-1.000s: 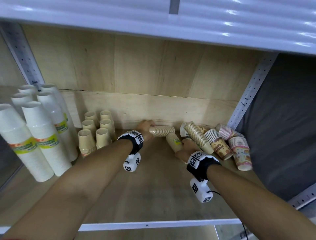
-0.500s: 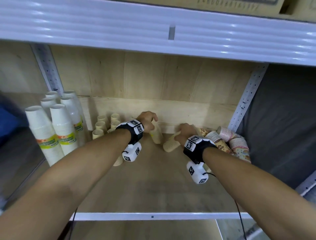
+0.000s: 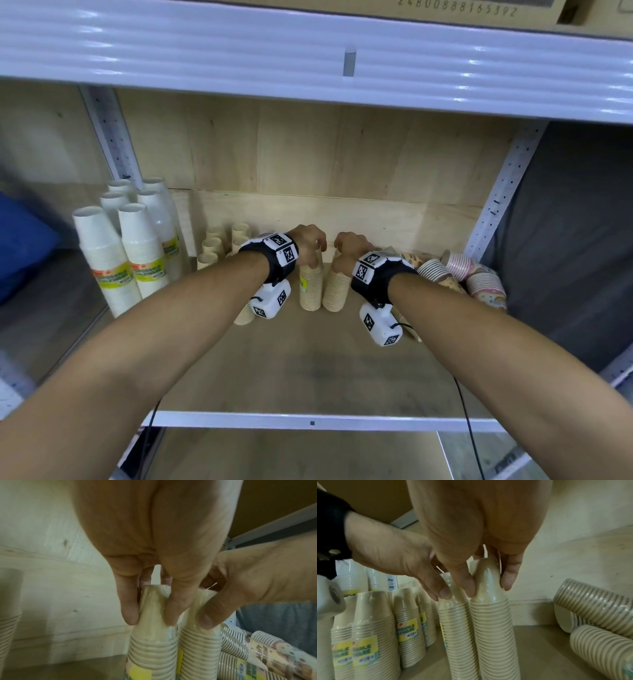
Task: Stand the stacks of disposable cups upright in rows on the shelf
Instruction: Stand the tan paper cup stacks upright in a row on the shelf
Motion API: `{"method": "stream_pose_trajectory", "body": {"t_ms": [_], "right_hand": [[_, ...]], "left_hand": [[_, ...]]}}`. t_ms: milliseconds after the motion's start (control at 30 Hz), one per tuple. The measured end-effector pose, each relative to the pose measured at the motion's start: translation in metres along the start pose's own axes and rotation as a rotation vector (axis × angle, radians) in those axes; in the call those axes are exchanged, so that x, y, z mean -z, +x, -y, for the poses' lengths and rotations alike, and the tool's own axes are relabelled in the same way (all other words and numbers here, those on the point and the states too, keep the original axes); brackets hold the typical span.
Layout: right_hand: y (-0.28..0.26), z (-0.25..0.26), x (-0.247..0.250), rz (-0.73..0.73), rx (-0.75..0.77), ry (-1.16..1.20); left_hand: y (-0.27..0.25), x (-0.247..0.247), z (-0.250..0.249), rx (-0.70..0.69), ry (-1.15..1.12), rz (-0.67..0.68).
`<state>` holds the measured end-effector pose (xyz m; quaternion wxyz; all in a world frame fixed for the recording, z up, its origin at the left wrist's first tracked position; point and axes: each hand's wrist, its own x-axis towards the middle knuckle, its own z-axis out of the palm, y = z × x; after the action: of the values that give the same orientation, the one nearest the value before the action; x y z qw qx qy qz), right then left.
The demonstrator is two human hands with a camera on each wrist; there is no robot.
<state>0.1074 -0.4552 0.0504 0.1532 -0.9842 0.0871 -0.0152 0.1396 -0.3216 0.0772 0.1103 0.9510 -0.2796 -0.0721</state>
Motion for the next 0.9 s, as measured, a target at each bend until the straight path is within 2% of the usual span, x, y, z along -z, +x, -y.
{"method": "stream_pose_trajectory", "body": {"t_ms": [167,400,600,800,900], "right_hand": [[0.003,-0.003,-0.004,-0.005,0.042,0.010],[0.007,-0.002,-0.005,-0.084,-0.022,0.039],[0.009,-0.003,0.002,-0.014,0.072,-0.049],[0.014,-0.005,-0.002,-0.014,0.001,0.009],[0.015,-0.003,-0.005,-0.028,0.025,-0.016]], "left_hand": [[-0.002,-0.001,0.002,0.000,-0.043,-0.020],[0.001,0.006,0.006,-0.014,-0.096,-0.034],[0.004,0.004,0.008,0.009,-0.098,-0.086],[0.005,0.005,0.008,0.000,-0.112,-0.047],[0.005,0.006,0.008,-0.012,-0.090,-0.059]]}}
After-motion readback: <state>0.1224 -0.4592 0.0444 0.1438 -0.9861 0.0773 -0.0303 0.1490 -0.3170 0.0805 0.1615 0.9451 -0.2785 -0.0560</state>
